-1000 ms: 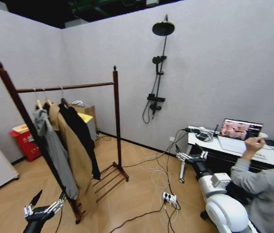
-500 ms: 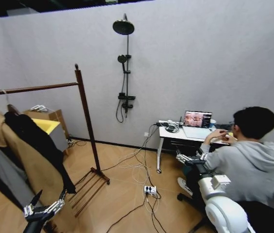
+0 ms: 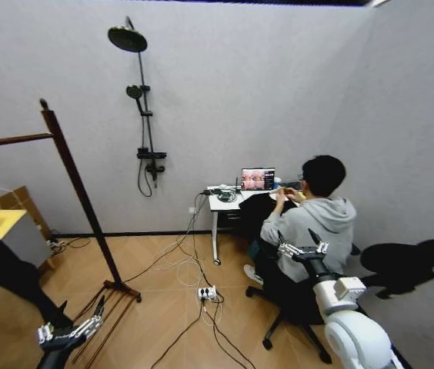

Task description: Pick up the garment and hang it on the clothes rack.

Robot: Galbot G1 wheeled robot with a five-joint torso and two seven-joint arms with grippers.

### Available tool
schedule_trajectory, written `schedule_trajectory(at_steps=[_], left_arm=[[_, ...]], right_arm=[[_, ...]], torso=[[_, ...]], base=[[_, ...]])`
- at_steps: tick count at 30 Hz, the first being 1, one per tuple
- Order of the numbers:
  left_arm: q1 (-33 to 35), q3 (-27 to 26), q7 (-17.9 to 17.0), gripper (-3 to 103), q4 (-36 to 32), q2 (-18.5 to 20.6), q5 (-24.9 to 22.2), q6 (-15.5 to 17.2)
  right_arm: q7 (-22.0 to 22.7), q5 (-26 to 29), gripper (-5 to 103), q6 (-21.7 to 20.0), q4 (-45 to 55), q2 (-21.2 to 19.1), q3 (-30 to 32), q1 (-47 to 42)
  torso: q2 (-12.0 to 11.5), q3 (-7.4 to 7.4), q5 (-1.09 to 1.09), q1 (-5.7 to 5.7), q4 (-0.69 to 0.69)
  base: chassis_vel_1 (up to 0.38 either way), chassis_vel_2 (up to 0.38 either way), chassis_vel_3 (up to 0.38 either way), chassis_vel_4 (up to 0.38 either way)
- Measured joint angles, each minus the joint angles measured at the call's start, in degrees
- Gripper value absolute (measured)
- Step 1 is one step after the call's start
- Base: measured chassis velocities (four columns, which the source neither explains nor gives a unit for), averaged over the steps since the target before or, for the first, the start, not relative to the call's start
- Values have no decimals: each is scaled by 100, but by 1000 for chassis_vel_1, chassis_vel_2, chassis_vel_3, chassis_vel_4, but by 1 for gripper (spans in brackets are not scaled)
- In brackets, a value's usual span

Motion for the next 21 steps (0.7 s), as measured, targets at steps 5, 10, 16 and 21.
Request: schedule_trajectory(at_steps=[5,10,16,21], left_arm=[[0,0,0,100,0,0,0,0],[0,0,0,100,0,0,0,0],[0,0,2,100,0,0,0,0],[0,0,0,100,0,0,0,0]], right_arm=[[-12,-5,100,19,0,-4,5,-36],[-57,-9,100,50,3,-18,59,-108],[-76,-5,100,80,9,-27,96,-153],[-88,6,100,95,12,-44,97,-167]], torso=[[1,0,1,-1,-1],[2,-1,3,-3,-2],[2,-1,1,-2,-2],[1,-1,0,-2,1]], base=[[-14,-226,-243,-20],[6,-244,-251,3],[49,-188,-185,41],[123,-113,-105,121]])
